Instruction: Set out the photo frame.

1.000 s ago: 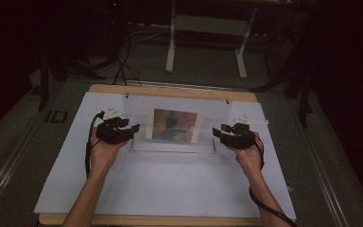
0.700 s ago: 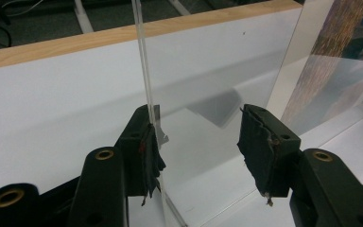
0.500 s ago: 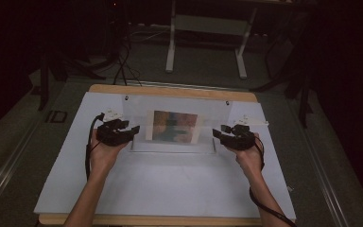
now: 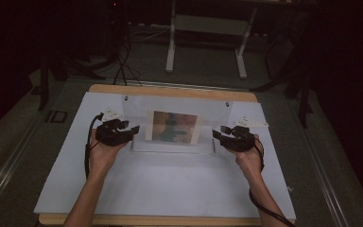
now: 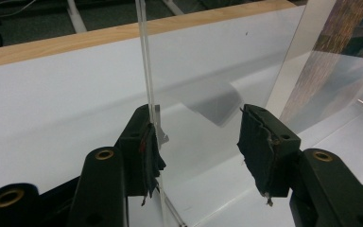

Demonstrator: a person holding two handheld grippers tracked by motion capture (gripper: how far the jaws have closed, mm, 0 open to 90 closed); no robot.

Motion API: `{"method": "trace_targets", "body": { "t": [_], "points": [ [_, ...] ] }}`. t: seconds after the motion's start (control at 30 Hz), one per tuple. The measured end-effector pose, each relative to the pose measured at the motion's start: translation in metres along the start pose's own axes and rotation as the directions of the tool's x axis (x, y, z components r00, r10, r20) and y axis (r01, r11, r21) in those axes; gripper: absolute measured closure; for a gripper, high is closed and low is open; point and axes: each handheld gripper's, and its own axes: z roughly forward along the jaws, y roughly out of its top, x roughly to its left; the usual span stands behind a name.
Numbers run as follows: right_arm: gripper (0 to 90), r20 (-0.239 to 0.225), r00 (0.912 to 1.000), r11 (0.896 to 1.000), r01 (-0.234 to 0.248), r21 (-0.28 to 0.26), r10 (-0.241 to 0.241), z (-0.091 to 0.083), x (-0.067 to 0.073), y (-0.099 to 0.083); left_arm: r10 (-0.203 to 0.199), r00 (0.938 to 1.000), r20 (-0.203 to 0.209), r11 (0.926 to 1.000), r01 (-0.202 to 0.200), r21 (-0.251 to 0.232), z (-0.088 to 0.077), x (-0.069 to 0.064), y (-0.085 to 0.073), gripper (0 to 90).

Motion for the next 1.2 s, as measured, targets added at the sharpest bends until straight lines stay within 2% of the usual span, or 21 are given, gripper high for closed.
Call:
{"method": "trace_targets", "body": {
  "t": [0.33, 0.63, 0.73, 0.9, 1.03, 1.2],
  "points": [
    [55.3, -0.015, 0.9998, 1.0, 0.013, 0.007, -0.013, -0.001, -0.001, 0.0, -0.008, 0.9991, 0.041, 0.9998, 0.009, -0.019, -0.001, 0.006, -0.004, 49.6],
    [54.8, -0.014, 0.9988, 0.999, 0.046, 0.016, -0.046, -0.001, -0.001, 0.001, -0.007, 0.9991, 0.042, 0.9997, 0.008, -0.022, -0.003, 0.006, -0.005, 49.4],
    [51.8, -0.005, 0.9984, 0.998, 0.056, 0.014, -0.056, -0.002, -0.001, 0.001, -0.012, 0.9988, 0.047, 0.9994, 0.013, -0.033, -0.005, 0.008, -0.007, 50.2],
    [48.9, 0.008, 0.9994, 0.999, 0.034, 0.004, -0.034, -0.008, -0.006, -0.002, -0.022, 0.9981, 0.057, 0.9984, 0.025, -0.05, -0.013, 0.011, -0.012, 48.2],
    [46.6, 0.014, 0.9993, 0.999, 0.034, 0.002, -0.034, -0.017, -0.009, -0.008, -0.055, 0.9969, 0.057, 0.9949, 0.06, -0.082, -0.022, 0.012, -0.019, 47.5],
    [44.6, 0.024, 0.9996, 1.0, 0.014, 0.007, -0.014, -0.025, -0.015, -0.016, -0.06, 0.9973, 0.044, 0.9931, 0.064, -0.099, -0.028, 0.012, -0.029, 46.1]
  ]
}}
